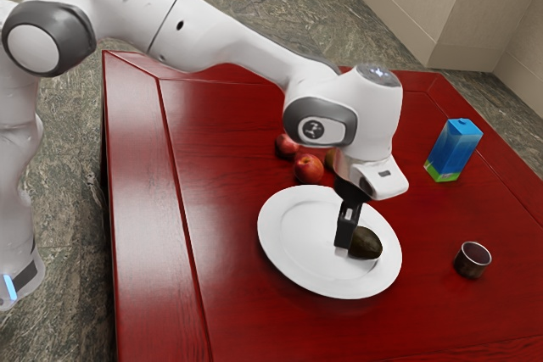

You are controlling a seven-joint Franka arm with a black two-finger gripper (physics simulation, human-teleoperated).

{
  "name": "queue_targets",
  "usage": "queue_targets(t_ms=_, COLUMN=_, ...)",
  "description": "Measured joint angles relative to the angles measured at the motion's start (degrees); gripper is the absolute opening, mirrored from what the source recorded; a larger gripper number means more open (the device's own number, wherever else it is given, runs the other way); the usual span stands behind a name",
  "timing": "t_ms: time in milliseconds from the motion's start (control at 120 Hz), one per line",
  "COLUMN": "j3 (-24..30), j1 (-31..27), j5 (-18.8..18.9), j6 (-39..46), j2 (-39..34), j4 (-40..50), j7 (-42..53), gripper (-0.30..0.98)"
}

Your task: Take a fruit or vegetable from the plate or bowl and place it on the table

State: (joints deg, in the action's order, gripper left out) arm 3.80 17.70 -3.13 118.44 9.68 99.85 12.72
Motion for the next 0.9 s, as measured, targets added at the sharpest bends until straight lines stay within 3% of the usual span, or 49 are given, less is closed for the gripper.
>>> queue_targets(t_ms=900, j3=-3.2, j1=-0.7, j5=0.4, j6=4.8, j2=4.9, j4=-3.6, j7=1.8, gripper=0.66)
